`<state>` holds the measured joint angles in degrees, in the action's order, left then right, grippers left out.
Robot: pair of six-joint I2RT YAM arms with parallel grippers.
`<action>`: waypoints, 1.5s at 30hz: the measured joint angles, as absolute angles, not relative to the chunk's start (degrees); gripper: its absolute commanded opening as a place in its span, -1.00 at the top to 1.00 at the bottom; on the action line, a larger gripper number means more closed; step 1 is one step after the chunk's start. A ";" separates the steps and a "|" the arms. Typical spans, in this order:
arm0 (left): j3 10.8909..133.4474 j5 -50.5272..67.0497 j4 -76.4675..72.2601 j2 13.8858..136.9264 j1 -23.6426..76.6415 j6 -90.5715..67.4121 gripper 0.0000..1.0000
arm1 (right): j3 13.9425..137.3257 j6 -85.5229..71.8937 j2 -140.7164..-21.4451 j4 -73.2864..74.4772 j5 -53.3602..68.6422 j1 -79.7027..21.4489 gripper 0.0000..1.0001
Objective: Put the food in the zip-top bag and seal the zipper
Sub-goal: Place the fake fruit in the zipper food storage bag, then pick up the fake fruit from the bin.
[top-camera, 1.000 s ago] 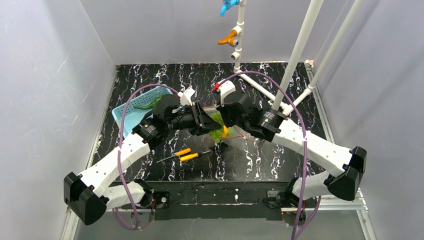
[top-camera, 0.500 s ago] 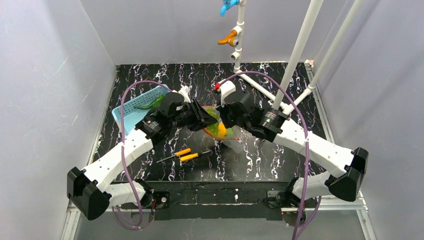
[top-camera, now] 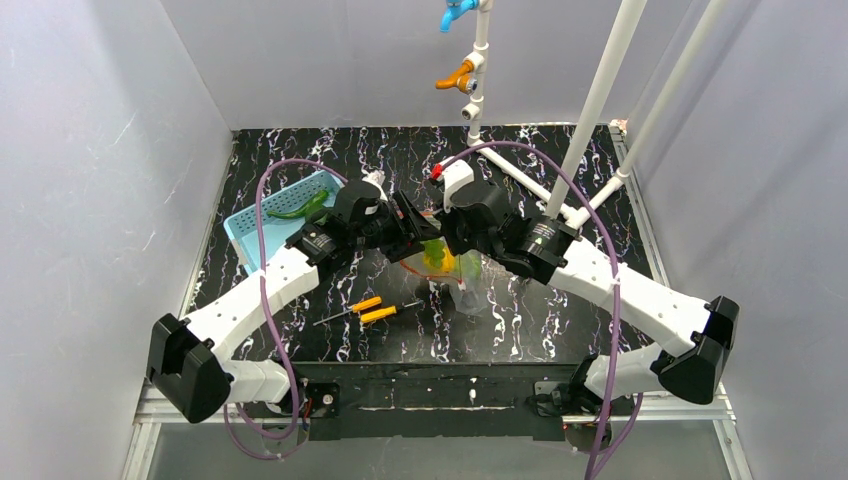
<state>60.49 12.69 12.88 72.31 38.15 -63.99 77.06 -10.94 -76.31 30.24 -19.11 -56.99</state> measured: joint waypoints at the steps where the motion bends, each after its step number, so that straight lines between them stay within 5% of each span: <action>1: 60.49 12.62 12.93 72.40 38.13 -63.81 -0.30 | 77.06 -10.90 -76.20 30.24 -19.40 -56.95 0.97; 17: 61.12 12.99 15.05 61.23 38.22 -58.35 -0.47 | 76.99 -10.70 -75.50 30.28 -20.45 -57.12 0.97; 30: 71.31 -5.23 42.30 49.98 38.20 -42.50 -0.80 | 76.97 -10.37 -76.66 30.28 -20.47 -57.12 0.97; 36: 72.01 -18.46 50.74 54.83 37.41 -33.12 -0.92 | 77.03 -10.33 -77.21 30.35 -20.45 -57.12 0.97; 45: 71.79 -20.21 43.16 71.83 15.70 -19.51 -0.96 | 77.10 -10.33 -77.28 31.51 -20.88 -57.12 0.97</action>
<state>71.79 -20.21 43.16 71.83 15.70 -19.51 77.10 -10.33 -77.28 31.51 -20.88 -57.12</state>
